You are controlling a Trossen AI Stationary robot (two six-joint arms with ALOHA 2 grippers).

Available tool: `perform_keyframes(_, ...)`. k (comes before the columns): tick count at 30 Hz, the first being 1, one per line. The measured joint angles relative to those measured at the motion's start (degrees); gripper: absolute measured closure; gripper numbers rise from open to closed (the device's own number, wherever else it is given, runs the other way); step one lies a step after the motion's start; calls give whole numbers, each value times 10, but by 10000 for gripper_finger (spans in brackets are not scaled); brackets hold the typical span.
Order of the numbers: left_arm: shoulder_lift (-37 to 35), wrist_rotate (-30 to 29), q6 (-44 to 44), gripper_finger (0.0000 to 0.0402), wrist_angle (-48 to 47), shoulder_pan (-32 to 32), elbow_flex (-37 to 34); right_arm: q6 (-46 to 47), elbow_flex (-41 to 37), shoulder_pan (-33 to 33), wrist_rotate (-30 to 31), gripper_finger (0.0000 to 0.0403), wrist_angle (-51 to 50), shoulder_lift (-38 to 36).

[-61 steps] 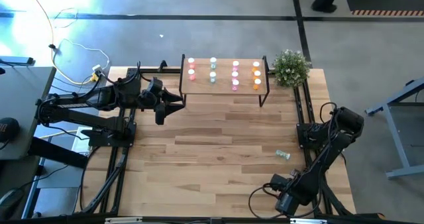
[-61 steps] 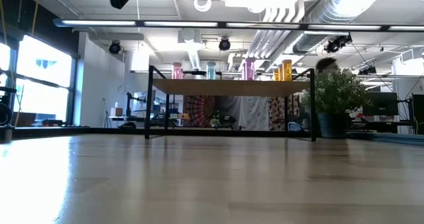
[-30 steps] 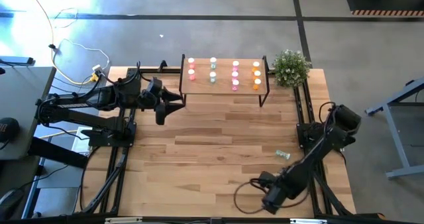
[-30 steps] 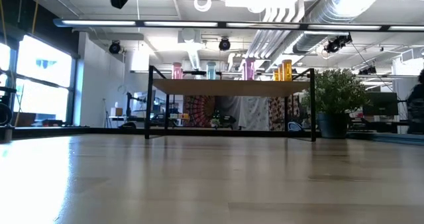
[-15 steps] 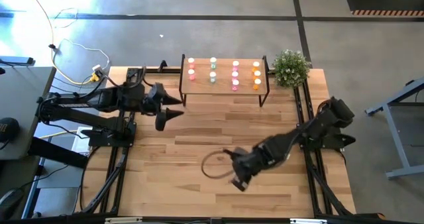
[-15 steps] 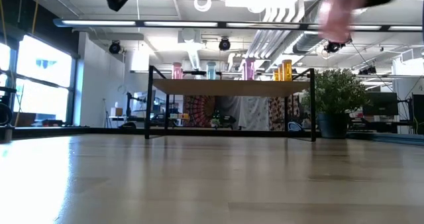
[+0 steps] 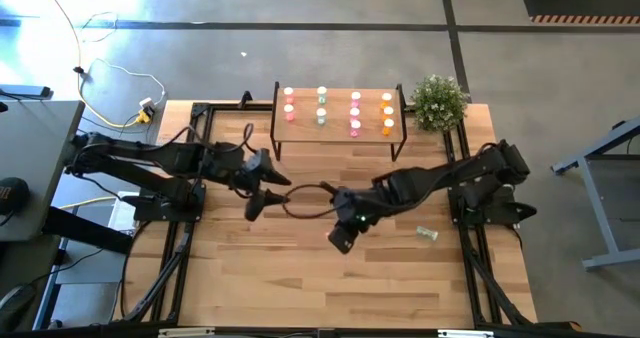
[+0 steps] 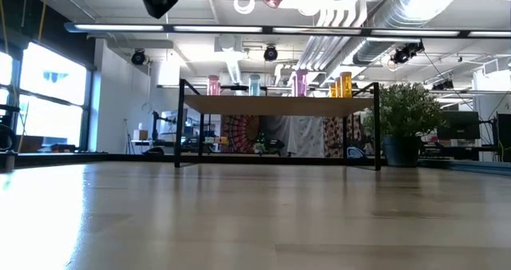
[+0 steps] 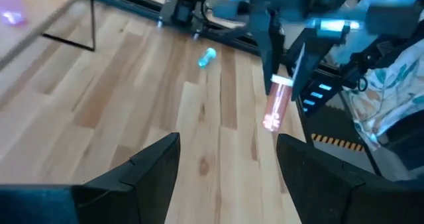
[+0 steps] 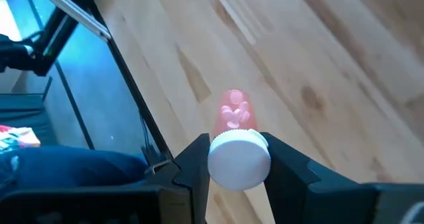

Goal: Pick and place medicine bottles onto shelf by color
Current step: Put the pink pill bottle on the shelf aligned with the other pink pill bottles

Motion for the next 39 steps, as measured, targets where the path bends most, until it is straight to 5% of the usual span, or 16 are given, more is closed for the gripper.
perform_keyframes(14, 104, 30, -33, 159, 143, -21, 0, -144, 59, -70, -33, 298, -1, 0)
perform_keyframes(24, 161, 53, -60, 159, 232, -16, 0, -203, 66, -106, -112, 298, -4, 0)
perform_keyframes(39, 185, 98, -103, 180, 269, 3, 0, -235, 66, -131, -181, 298, -2, 0)
